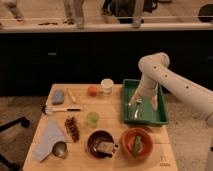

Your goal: Place fork in table surface

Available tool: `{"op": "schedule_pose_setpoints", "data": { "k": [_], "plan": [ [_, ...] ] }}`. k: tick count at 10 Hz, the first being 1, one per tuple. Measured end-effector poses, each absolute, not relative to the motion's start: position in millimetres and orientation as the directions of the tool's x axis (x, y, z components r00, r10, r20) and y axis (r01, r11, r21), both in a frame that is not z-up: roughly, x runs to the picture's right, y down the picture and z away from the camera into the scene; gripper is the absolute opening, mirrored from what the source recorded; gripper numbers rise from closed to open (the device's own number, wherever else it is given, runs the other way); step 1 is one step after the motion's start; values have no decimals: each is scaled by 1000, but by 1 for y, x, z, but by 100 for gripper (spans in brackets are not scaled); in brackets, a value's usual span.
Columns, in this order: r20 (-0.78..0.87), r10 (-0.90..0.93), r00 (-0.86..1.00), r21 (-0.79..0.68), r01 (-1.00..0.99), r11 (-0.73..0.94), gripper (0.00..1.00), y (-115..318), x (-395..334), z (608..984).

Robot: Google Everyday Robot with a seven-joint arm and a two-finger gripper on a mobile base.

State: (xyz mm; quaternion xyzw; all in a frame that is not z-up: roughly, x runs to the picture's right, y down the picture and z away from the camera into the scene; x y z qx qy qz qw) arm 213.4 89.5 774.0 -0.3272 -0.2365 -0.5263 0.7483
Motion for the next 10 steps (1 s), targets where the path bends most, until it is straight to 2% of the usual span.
{"op": "schedule_pose_setpoints", "data": {
  "k": [4, 10],
  "plan": [
    [751, -603, 270, -213, 963, 166, 80, 94, 221, 801],
    [751, -604, 268, -212, 963, 164, 80, 93, 220, 802]
  ]
}}
